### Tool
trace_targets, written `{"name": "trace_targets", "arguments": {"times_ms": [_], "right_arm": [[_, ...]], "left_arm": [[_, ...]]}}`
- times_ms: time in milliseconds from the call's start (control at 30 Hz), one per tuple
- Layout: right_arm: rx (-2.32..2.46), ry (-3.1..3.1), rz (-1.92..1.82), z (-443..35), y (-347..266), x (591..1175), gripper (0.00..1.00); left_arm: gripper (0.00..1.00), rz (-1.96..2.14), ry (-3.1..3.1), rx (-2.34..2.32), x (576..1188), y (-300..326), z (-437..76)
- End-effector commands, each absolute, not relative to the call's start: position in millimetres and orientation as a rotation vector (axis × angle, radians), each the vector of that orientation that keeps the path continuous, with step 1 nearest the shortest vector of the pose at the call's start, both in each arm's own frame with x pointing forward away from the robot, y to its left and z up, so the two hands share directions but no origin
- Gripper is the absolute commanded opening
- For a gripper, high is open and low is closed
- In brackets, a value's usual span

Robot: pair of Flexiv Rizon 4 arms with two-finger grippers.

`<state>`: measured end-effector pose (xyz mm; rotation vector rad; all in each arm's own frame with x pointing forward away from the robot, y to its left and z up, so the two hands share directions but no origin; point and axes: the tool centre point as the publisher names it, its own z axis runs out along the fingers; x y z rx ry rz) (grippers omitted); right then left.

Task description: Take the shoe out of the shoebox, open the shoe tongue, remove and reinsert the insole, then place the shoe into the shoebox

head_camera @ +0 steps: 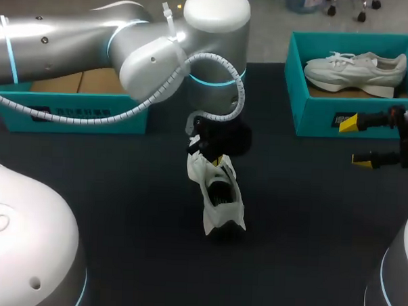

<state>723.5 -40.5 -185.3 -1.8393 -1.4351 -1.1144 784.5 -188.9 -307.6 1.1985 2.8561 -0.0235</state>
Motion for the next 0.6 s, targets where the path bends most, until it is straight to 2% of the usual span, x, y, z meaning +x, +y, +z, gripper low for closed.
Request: {"name": "trace_targets", "arguments": {"times_ms": [33,100,500,600], "right_arm": [[-1.843,-1.436,-1.111,-185.3,-40.1,723.3,1.0],[-1.843,-1.436,-1.111,-185.3,-40.1,723.3,1.0],[-1.843,-1.436,-1.111,-185.3,-40.1,723.3,1.0],[-1.843,-1.436,-1.111,-185.3,-40.1,723.3,1.0]], "left_arm": [[0.0,0.225,3.091,0.119,757.8,-182.0,-297.3],[0.0,0.431,2.997,-0.481,737.3,-184.8,-298.1],[0.0,0.431,2.997,-0.481,737.3,-184.8,-298.1],[0.0,0.244,3.048,-0.518,727.6,-185.9,-300.5]]}}
